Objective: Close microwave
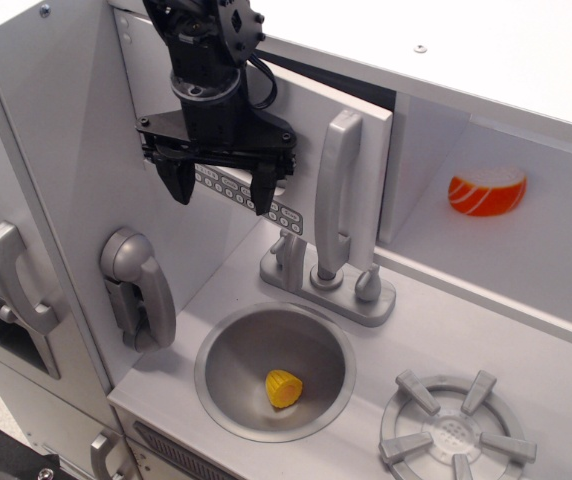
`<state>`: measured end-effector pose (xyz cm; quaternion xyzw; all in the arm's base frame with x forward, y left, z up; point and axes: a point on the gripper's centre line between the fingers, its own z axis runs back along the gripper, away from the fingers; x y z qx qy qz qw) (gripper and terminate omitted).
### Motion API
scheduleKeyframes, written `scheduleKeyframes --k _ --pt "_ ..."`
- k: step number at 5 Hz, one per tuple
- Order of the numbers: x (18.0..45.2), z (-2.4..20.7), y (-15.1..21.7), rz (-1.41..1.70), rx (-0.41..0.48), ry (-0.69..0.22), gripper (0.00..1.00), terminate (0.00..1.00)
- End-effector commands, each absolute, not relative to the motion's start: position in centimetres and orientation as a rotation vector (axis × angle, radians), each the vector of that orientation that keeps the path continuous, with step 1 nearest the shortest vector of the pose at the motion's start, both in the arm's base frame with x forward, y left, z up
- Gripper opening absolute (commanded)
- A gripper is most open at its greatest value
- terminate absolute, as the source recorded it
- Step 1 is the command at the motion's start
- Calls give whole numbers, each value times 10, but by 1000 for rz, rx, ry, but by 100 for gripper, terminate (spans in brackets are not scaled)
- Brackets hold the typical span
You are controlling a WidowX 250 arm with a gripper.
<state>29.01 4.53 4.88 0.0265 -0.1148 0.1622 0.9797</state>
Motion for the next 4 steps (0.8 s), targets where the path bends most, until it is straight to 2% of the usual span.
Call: scheduleKeyframes --k 1,3,4 --pt "305 67 52 341 63 -312 100 0" --pt "309 72 50 313 32 -473 100 0" --pt "296 68 57 301 47 -373 100 0"
